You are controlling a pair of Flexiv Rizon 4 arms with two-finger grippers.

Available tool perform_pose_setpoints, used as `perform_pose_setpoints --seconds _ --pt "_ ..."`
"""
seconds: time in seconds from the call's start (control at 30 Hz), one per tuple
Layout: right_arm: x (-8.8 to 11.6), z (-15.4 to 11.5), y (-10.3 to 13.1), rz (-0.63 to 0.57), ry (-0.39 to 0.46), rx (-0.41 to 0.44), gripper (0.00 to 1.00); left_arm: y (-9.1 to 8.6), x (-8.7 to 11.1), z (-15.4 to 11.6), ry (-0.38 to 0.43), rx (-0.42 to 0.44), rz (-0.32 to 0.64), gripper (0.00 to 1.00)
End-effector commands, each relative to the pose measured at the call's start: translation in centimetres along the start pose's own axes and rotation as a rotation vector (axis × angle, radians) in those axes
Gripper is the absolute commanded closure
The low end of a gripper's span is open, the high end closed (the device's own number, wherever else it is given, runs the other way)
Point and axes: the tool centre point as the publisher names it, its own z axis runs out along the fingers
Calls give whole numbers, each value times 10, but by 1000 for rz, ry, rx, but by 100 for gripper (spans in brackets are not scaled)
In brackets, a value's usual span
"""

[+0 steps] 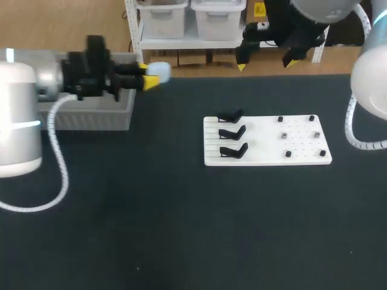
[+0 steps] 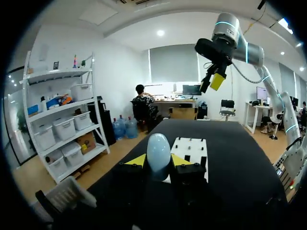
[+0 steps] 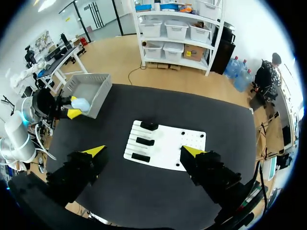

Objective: Pick up each earbud case from the left stands, insert the matching earbuds, close the lid, and place the case in the box.

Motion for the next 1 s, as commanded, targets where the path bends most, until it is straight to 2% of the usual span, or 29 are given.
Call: perform_pose_setpoints --seconds 0.03,0.07,0.17,0.27,0.53,0.67,0.93,0.97,1.0 --pt "3 0 -1 2 -46 2 0 21 -4 -51 113 -244 26 100" --pt "3 0 -1 2 -46 2 0 30 -2 -55 104 -252 16 100" --pt "3 0 -1 2 -46 2 0 53 6 -66 200 -280 32 100" --pt "3 0 -1 2 -46 2 0 75 18 -76 217 -294 9 100" --pt "3 0 -1 2 -46 2 0 119 51 -92 205 -304 -34 100" --pt "3 0 -1 2 -46 2 0 130 58 -97 191 -309 -38 100" --pt "3 0 -1 2 -46 2 0 139 58 -104 194 -316 -19 100" --pt "3 0 -1 2 -46 2 0 138 57 -106 197 -320 -18 78" --pt "3 0 -1 2 -46 2 0 138 56 -108 203 -324 -17 28"
